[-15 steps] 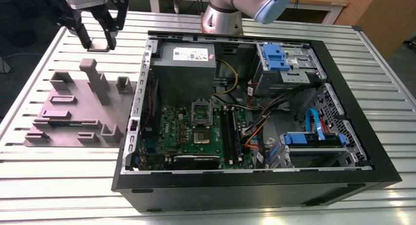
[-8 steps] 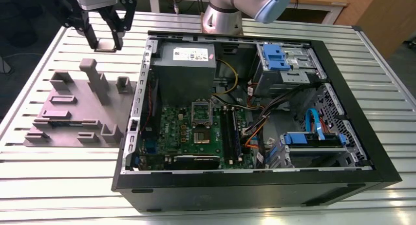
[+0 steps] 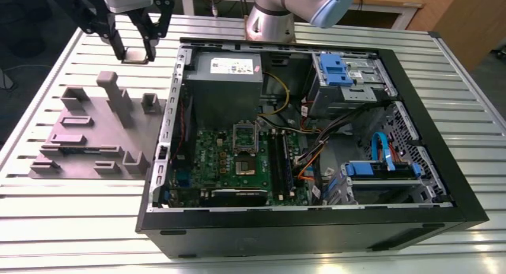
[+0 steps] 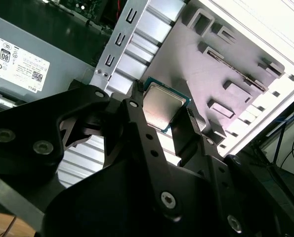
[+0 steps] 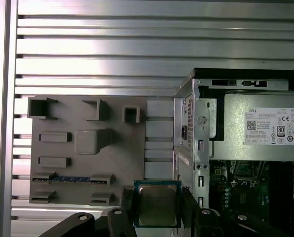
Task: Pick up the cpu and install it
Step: 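Pick up the cpu and move it towards the insertion slot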
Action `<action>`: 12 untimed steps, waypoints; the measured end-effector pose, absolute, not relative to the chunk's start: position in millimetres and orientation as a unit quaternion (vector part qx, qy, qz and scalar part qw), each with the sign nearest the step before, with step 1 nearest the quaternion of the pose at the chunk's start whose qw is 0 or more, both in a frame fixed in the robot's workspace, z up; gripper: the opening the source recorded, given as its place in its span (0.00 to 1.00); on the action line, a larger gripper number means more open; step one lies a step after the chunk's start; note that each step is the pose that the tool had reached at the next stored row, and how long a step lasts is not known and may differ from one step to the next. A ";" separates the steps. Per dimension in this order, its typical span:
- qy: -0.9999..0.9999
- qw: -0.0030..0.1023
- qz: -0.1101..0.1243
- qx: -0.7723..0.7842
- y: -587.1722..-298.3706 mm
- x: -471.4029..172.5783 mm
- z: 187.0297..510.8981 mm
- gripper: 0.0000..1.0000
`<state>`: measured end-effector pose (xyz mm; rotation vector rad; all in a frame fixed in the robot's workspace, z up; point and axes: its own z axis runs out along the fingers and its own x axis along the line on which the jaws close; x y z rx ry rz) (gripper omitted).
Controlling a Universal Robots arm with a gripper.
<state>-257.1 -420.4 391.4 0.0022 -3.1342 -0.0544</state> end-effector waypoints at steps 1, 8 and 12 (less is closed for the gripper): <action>-1.000 0.003 -0.017 0.001 -420.4 -255.9 391.4 0.47; -1.000 0.003 -0.017 0.001 -420.4 -250.3 391.4 0.47; -1.000 0.003 -0.017 0.001 -420.4 -249.4 391.4 0.47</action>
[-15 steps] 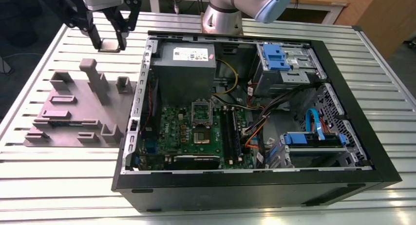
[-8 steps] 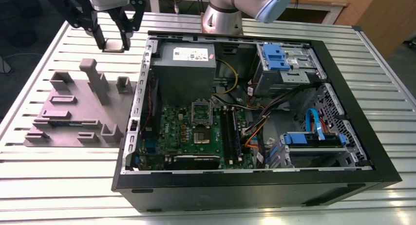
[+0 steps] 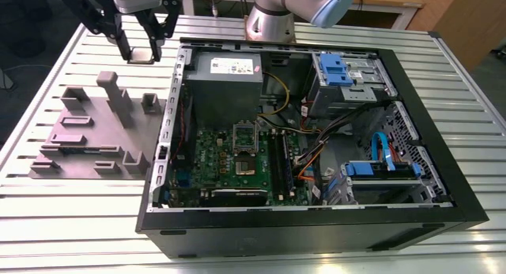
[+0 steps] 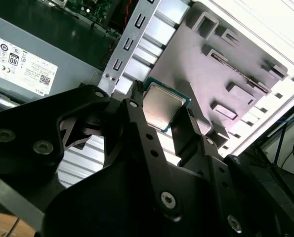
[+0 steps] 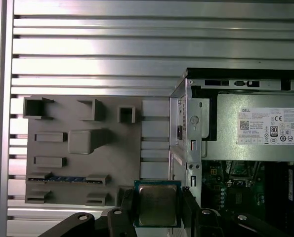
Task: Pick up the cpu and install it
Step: 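Pick up the cpu and move it towards the insertion slot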
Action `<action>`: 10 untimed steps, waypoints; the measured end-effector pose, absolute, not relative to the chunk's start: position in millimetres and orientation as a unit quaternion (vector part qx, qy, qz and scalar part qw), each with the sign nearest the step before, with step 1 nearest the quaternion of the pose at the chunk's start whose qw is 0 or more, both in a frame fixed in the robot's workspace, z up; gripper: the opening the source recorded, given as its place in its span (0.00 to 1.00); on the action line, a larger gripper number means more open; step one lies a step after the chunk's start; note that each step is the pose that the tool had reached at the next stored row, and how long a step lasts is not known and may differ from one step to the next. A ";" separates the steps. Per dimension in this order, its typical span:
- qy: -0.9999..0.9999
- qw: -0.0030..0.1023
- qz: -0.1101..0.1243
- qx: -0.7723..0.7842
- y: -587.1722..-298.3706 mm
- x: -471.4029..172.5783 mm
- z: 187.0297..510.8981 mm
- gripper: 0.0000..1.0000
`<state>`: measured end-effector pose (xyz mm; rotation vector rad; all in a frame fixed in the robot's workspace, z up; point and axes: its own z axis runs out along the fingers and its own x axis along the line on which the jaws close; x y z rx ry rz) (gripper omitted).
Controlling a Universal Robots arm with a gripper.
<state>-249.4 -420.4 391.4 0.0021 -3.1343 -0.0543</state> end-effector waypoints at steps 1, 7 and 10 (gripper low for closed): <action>-1.000 0.003 -0.017 0.001 -420.4 -248.9 391.4 0.47; -1.000 0.003 -0.017 0.001 -420.4 -245.1 391.3 0.47; -1.000 0.003 -0.017 0.001 -420.4 -243.3 391.3 0.47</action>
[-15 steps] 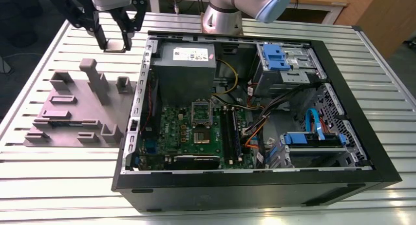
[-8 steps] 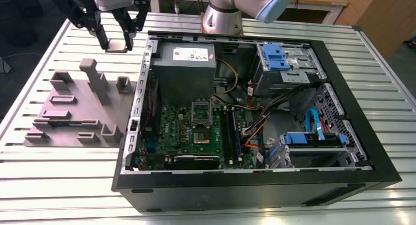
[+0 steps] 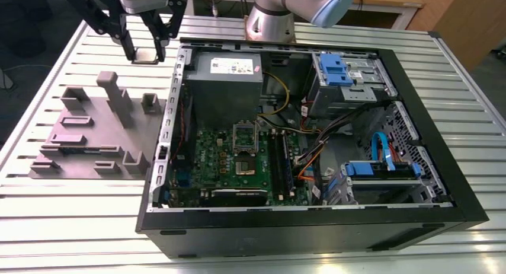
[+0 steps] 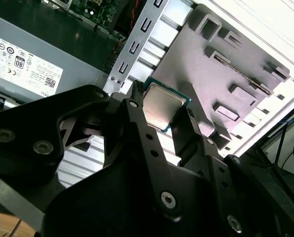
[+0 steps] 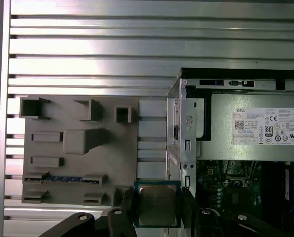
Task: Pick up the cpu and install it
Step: 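Pick up the cpu and move it towards the insertion slot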
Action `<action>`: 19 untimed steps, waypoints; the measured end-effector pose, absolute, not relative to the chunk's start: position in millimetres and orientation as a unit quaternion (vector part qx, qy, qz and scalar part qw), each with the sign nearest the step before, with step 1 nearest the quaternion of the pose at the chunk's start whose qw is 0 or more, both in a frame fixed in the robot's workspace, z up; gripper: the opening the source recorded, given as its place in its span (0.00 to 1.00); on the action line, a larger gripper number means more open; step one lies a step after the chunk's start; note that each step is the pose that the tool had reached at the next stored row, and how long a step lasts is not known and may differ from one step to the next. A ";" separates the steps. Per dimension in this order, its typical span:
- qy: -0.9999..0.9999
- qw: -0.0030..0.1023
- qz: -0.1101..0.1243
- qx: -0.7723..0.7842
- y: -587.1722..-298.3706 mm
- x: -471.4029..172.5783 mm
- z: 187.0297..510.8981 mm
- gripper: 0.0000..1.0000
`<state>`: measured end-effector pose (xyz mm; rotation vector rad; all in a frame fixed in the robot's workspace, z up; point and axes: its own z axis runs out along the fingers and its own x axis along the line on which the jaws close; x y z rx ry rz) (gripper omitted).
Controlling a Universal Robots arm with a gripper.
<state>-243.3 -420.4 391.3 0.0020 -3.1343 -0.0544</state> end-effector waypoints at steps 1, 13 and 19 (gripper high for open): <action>-1.000 0.003 -0.017 0.001 -420.4 -242.6 391.4 0.47; -1.000 0.003 -0.017 0.001 -420.4 -234.3 391.4 0.47; -1.000 0.003 -0.017 0.001 -420.4 -230.7 391.4 0.47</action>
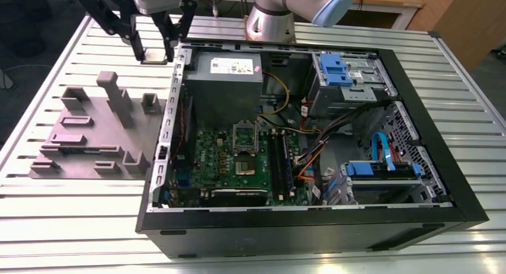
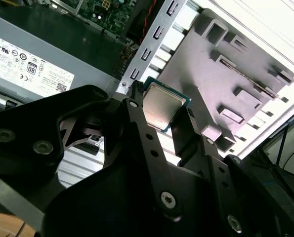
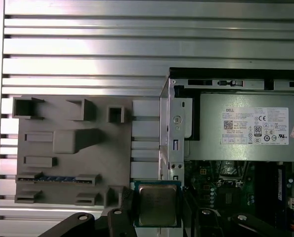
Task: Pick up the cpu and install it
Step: 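Pick up the cpu and move it towards the insertion slot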
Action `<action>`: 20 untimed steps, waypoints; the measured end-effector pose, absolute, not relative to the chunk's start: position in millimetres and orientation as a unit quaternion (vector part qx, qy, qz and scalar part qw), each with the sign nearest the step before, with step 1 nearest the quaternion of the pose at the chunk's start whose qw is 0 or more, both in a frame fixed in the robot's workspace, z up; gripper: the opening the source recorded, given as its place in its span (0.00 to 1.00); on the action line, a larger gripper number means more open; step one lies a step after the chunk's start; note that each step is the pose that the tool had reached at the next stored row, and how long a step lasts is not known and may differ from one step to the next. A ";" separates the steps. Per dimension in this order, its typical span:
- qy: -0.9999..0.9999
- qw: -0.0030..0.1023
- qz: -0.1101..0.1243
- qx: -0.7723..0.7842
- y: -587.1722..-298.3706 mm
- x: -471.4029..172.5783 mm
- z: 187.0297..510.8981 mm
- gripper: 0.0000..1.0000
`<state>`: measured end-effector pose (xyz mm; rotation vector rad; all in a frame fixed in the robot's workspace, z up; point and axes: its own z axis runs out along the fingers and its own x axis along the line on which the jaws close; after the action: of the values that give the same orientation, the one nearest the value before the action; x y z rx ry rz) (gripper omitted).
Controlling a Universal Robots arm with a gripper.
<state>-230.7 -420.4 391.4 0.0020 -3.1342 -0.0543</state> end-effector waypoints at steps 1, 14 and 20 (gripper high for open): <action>-1.000 0.003 -0.017 0.001 -420.4 -230.0 391.4 0.47; -1.000 0.003 -0.017 0.001 -420.5 -211.6 391.3 0.47; -1.000 0.003 -0.017 0.001 -420.4 -211.1 391.4 0.47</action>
<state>-211.1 -420.4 391.4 0.0020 -3.1342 -0.0543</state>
